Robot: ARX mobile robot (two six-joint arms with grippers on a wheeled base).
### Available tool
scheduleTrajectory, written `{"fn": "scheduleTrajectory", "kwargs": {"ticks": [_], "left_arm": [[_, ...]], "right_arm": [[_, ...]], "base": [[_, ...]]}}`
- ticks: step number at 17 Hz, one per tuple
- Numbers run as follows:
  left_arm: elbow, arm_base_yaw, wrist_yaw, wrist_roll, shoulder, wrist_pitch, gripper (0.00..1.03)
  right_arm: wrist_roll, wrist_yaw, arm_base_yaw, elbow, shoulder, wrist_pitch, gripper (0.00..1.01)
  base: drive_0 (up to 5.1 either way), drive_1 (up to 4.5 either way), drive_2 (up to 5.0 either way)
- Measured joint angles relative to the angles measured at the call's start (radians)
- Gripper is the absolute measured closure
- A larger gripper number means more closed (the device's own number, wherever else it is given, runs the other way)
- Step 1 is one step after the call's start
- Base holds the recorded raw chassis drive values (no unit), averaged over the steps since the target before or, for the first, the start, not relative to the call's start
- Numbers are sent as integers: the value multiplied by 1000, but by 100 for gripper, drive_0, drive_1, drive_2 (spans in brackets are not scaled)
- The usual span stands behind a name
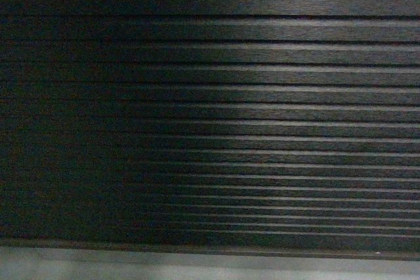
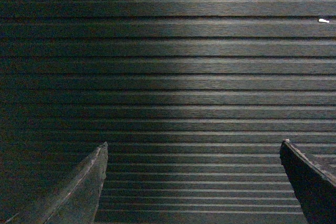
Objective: Place dark red mango on scale at checkout
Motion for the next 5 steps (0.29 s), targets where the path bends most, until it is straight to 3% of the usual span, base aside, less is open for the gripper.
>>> {"fn": "scheduleTrajectory", "kwargs": {"ticks": [5], "left_arm": [[0, 0, 0, 0, 0, 0, 5]], "right_arm": [[0, 0, 0, 0, 0, 0, 3]], "base": [[0, 0, 0]]}}
